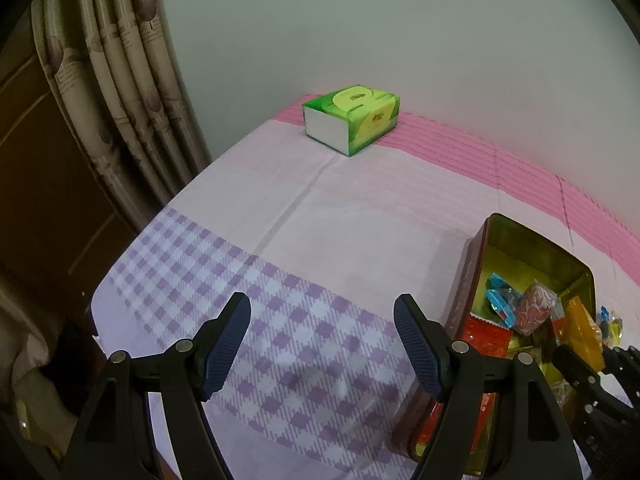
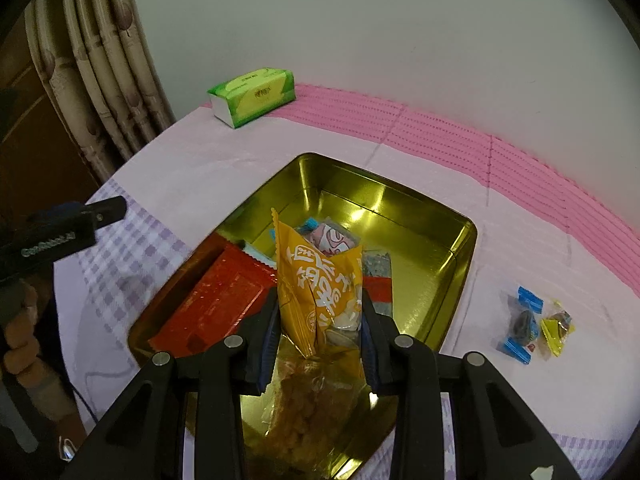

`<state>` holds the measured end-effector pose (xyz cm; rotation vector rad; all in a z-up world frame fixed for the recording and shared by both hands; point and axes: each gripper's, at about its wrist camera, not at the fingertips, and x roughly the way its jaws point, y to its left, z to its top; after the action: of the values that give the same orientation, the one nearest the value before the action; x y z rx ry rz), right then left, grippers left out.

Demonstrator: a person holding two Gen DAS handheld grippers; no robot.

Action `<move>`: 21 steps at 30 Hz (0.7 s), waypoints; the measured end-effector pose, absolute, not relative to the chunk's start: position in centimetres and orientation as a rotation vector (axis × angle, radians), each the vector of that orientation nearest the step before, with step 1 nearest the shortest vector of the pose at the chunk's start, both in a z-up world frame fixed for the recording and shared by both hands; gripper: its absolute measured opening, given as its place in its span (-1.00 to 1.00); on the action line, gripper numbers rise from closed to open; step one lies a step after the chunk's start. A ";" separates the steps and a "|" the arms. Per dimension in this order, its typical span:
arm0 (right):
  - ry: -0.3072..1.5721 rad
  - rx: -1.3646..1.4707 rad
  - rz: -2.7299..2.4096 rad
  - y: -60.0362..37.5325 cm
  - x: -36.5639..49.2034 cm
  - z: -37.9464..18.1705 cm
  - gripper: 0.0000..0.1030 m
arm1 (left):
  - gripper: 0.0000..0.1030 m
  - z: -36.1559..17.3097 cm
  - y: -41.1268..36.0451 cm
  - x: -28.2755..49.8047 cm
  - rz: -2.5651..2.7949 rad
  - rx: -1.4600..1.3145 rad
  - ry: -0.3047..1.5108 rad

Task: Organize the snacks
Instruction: 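Carry the held yellow snack bag over the gold tin with right tool, then open the right tool to drop the yellow bag into the tin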

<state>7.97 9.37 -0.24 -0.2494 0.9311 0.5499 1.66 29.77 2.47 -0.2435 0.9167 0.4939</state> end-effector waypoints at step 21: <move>0.951 -0.292 0.495 9.8 9.7 -2.5 -0.29 | 0.48 1.9 30.3 1.6 0.507 -0.273 0.951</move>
<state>9.69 9.81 -2.45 -0.2916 0.9514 0.4951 1.62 30.26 1.95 -0.2727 0.9508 0.5068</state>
